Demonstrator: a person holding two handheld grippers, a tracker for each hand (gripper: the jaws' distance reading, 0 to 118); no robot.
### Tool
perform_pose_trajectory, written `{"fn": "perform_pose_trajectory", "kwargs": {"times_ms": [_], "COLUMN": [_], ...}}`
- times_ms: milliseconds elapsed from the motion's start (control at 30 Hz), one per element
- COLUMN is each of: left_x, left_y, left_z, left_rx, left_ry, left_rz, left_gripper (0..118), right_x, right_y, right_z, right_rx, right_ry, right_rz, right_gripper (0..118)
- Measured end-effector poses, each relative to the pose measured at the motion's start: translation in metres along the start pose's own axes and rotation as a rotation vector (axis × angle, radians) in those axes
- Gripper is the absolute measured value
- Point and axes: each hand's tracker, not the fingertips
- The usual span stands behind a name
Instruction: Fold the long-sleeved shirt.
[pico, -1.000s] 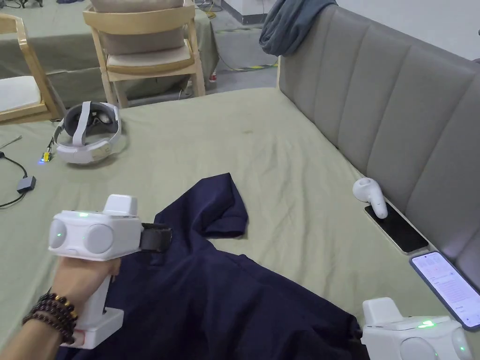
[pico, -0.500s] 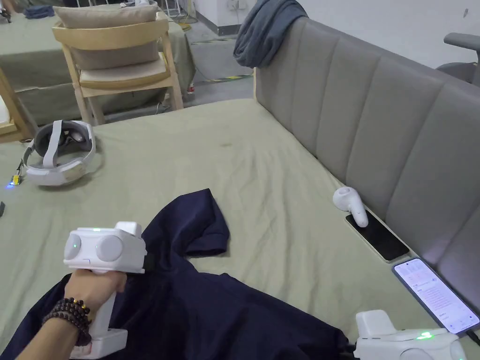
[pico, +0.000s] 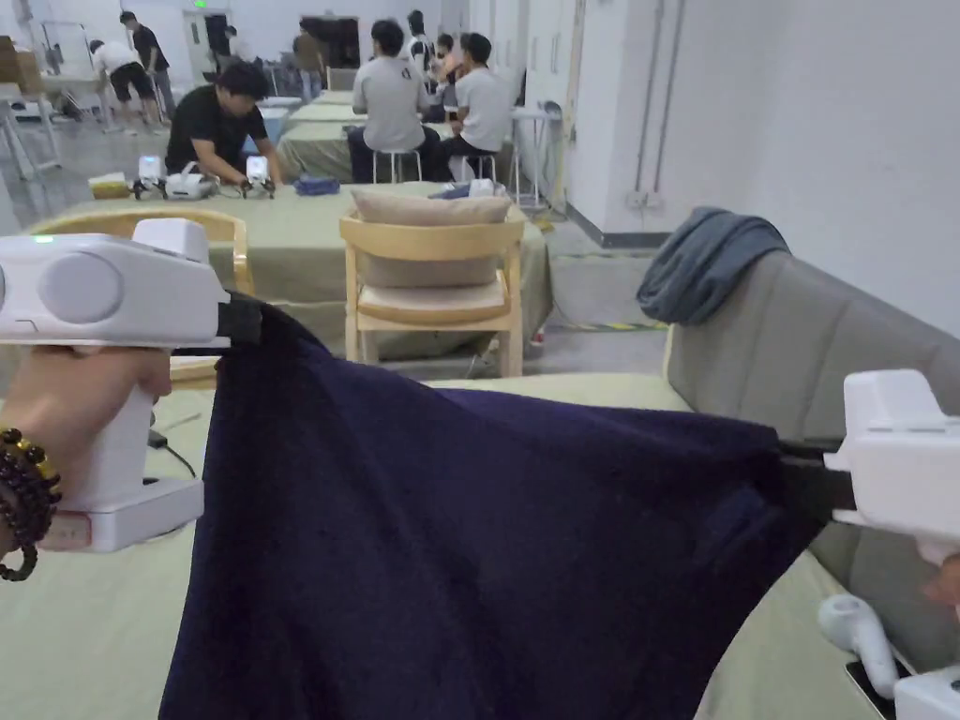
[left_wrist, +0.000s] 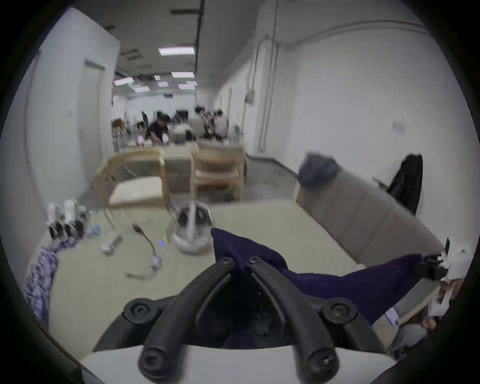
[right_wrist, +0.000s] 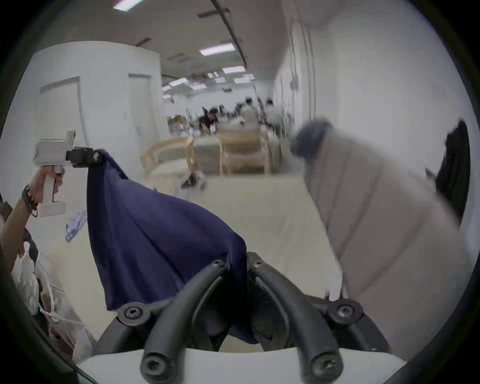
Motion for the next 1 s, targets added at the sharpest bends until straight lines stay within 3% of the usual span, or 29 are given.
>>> {"fn": "perform_pose_trajectory", "kwargs": {"times_ms": [67,300,367,533,767,1000], "left_x": [-0.008,-0.021,-0.02,-0.013,0.0,-0.01], "left_y": [0.04,0.155,0.179,0.234,0.242,0.133], "left_z": [0.021,0.061,0.068,0.085,0.091,0.036], "left_rx": [0.071,0.25,0.284,0.363,0.389,0.172], "left_ry": [0.036,0.152,0.177,0.219,0.209,0.178], "left_rz": [-0.002,-0.029,-0.037,-0.015,-0.047,-0.067], "left_gripper": [5,5,5,5,5,5], "right_x": [-0.007,-0.019,-0.025,-0.041,-0.044,-0.032], "right_y": [0.059,0.235,0.271,0.331,0.337,0.232], "right_z": [-0.005,-0.03,-0.035,-0.026,-0.039,-0.112], "right_rx": [0.073,0.205,0.241,0.307,0.315,0.096], "right_ry": [-0.013,-0.067,-0.104,-0.136,-0.179,-0.162], "right_rz": [0.032,0.0,0.036,0.026,0.01,-0.006], "right_gripper": [8,9,9,9,9,9]}}
